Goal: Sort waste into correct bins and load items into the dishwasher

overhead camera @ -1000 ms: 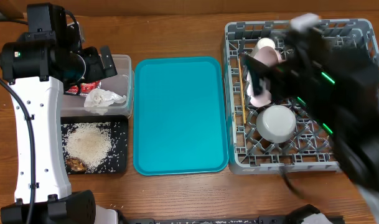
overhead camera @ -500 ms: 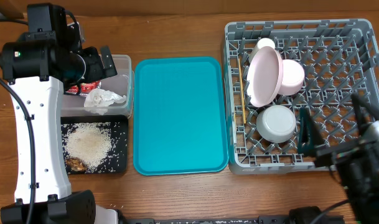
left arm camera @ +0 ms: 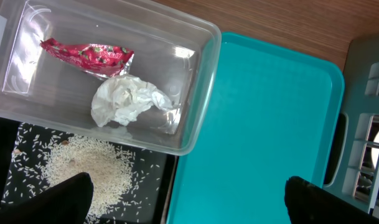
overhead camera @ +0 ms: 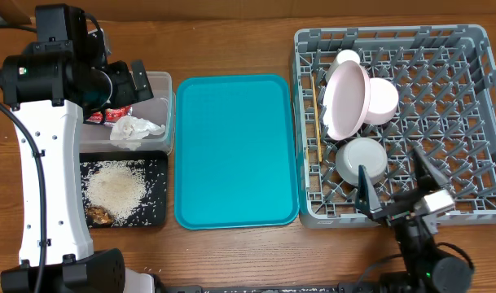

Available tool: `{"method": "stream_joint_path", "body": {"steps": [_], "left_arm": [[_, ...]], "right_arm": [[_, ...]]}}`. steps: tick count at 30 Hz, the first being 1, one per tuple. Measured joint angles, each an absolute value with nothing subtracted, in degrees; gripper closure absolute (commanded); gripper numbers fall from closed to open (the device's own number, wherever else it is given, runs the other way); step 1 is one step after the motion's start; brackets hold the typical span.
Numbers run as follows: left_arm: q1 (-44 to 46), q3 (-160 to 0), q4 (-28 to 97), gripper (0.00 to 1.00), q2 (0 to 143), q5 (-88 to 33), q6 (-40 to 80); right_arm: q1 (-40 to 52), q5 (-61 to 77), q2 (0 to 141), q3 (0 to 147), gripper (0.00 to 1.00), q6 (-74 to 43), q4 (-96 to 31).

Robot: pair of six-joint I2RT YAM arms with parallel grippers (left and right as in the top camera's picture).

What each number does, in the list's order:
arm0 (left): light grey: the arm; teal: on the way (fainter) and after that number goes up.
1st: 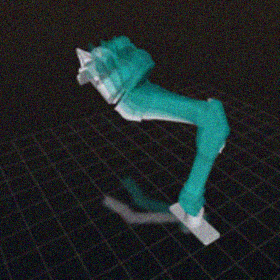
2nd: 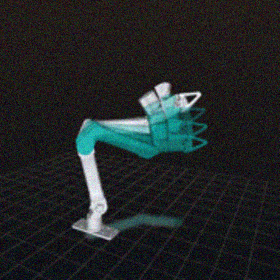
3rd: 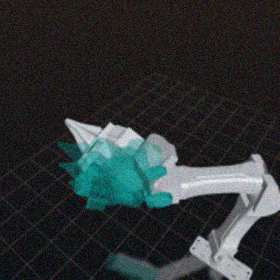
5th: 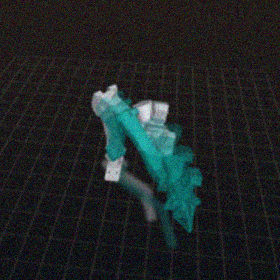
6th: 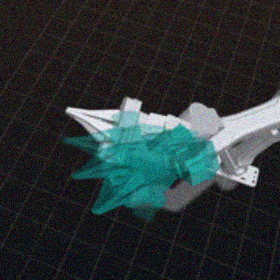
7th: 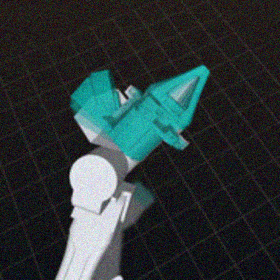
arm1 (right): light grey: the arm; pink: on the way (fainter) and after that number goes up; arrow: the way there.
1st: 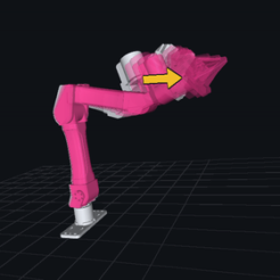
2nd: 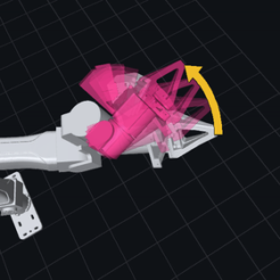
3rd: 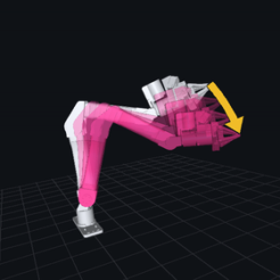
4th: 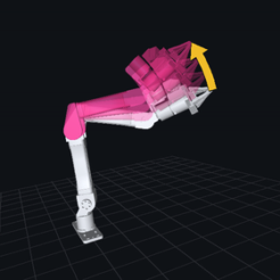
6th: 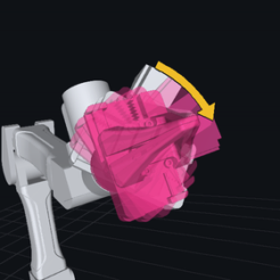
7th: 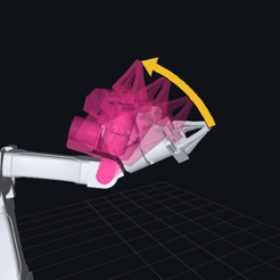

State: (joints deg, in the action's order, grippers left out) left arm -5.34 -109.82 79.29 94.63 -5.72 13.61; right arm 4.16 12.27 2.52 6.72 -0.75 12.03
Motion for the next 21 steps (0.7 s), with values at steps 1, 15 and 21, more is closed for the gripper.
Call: {"method": "stream_joint_path", "body": {"steps": [1,15,21], "left_arm": [[-5.3,-109.8,79.3,0.00,94.6,-5.7,13.6],[-5.3,-109.8,79.3,0.00,94.6,-5.7,13.6],[-5.3,-109.8,79.3,0.00,94.6,-5.7,13.6]], "right_arm": [[4.2,12.3,2.2,5.4,0.00,-0.9,12.6],[4.2,10.5,0.8,1.0,0.00,-1.9,-4.3],[4.2,10.2,0.8,1.0,0.00,-2.0,-4.3]]}}
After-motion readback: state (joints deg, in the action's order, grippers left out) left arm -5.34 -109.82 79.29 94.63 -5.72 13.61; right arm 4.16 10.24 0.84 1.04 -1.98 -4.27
